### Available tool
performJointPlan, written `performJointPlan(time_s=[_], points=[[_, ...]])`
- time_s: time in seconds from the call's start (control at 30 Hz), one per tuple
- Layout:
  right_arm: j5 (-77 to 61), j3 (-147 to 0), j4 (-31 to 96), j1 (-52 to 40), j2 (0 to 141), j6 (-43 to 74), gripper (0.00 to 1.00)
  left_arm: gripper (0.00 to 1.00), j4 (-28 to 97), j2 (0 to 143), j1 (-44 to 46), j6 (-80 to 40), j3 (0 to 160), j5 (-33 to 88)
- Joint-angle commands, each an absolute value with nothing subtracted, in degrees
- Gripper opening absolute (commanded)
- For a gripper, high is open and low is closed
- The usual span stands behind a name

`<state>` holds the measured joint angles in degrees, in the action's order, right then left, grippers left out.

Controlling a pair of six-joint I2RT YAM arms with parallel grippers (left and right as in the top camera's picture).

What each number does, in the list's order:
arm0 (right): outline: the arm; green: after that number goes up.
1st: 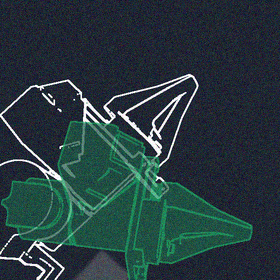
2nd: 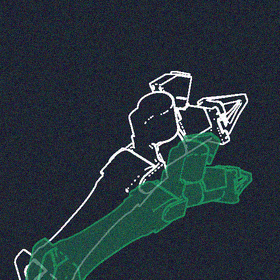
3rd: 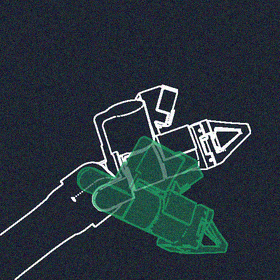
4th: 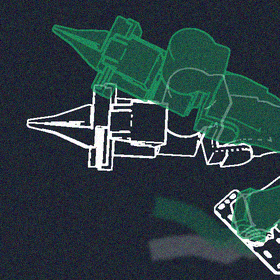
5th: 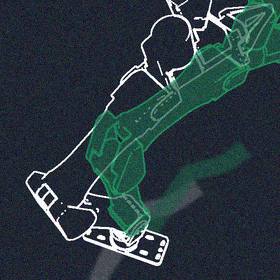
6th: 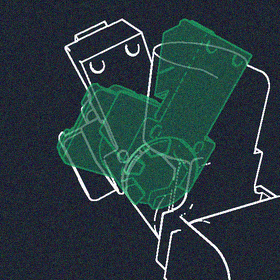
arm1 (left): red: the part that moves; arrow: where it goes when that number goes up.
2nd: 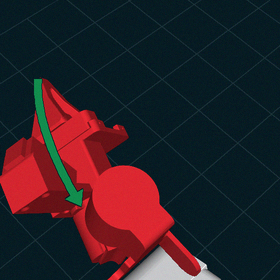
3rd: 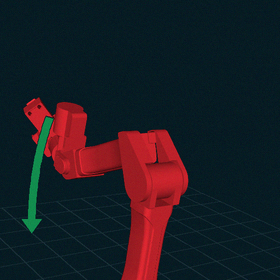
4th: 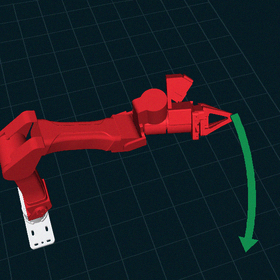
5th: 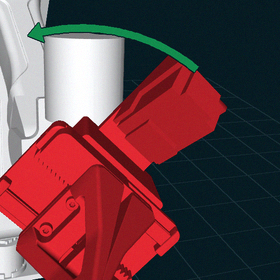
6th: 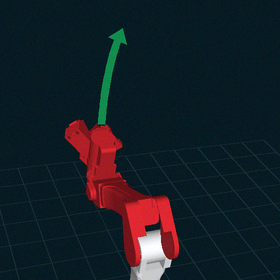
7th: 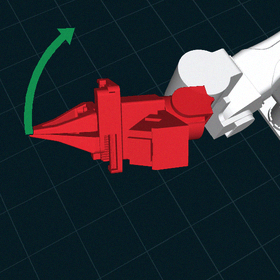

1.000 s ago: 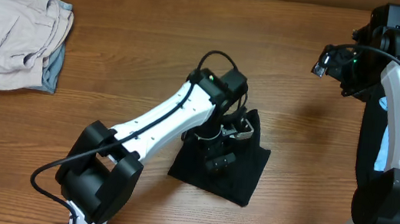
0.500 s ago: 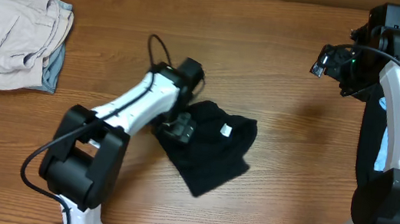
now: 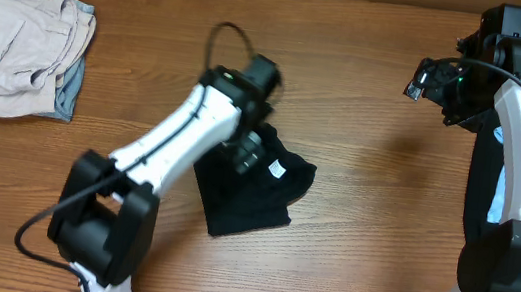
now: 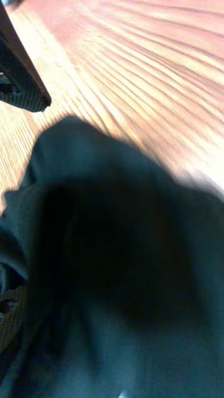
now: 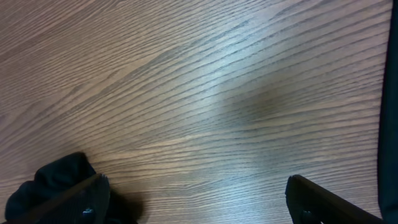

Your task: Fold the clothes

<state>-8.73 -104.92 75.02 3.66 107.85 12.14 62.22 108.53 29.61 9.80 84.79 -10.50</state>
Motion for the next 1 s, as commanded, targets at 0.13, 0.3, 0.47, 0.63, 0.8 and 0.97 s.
performJointPlan(time_s=[0.13,0.3,0.47,0.63,0.8,0.97], points=[[-8.6,-106.5,74.8,3.5,107.3,11.9,0.95,0.89,63.7,107.6,36.9,24.3,82.1,1.3],[-8.6,-106.5,74.9,3.5,107.3,11.9,0.95,0.82,64.1,108.4,36.2,23.5,77.6,1.1],[-8.6,-106.5,74.9,3.5,107.3,11.9,0.95,0.83,64.7,108.4,36.7,22.7,77.1,8.1],[-8.6,-106.5,74.7,3.5,107.3,11.9,0.95,0.83,65.2,108.4,40.5,21.7,74.3,14.4],[-8.6,-106.5,74.2,3.5,107.3,11.9,0.95,0.89,60.5,108.5,43.6,11.0,66.2,4.5],[-8.6,-106.5,74.0,3.5,107.3,11.9,0.95,0.82,55.3,108.5,43.5,3.2,60.6,-3.9]])
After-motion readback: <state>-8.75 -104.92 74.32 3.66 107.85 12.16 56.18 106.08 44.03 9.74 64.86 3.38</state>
